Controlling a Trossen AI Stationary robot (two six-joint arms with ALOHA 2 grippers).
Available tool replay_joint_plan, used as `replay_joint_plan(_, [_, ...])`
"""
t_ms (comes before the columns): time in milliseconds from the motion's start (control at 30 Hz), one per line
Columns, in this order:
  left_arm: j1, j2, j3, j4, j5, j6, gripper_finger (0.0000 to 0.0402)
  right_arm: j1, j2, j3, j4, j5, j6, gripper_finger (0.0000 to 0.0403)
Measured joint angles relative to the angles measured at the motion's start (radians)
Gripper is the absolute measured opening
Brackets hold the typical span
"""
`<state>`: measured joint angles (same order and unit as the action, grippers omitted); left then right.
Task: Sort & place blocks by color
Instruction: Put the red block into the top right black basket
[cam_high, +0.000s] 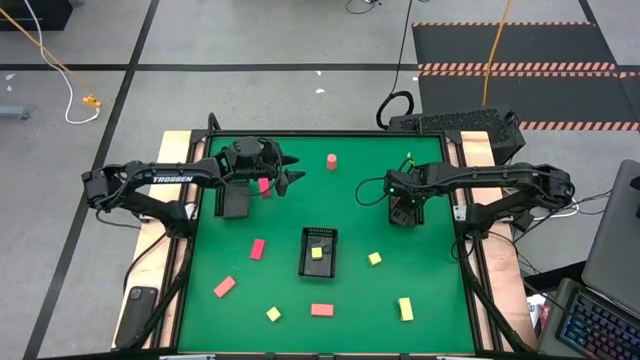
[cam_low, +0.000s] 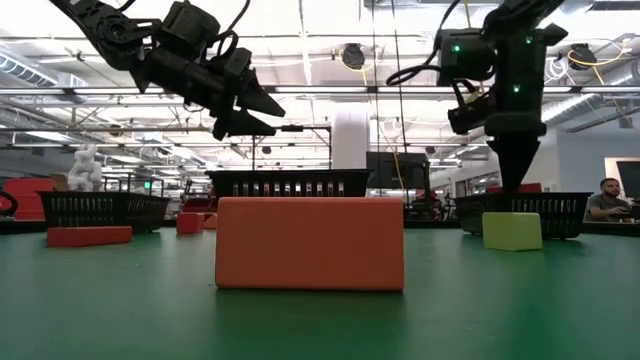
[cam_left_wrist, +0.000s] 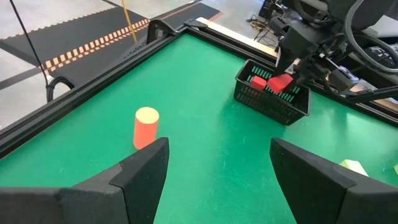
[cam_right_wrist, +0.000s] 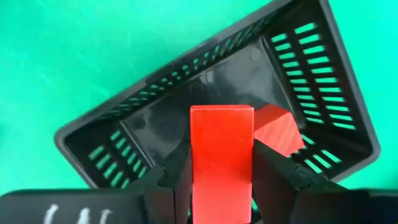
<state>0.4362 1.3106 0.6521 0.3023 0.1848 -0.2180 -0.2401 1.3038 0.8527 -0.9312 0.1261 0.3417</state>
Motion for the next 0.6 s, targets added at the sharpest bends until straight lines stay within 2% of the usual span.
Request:
replay_joint_plan(200, [0.001, 0.000, 0.000, -0.018, -0.001, 0.001, 0.0282, 0.000, 0.000, -0.002, 0.000, 0.000, 0.027, 0.0120])
replay_joint_plan(433, [0.013, 0.000, 0.000, -0.099, -0.014, -0.001, 0.0282, 0.000, 0.000, -0.002, 0.000, 0.000, 0.051, 0.0212])
replay_joint_plan(600, [0.031, 0.000, 0.000, -0.187, -0.088, -0.043, 0.0282, 0.000, -0.001, -0.002, -0.001, 0.000, 0.045, 0.0230])
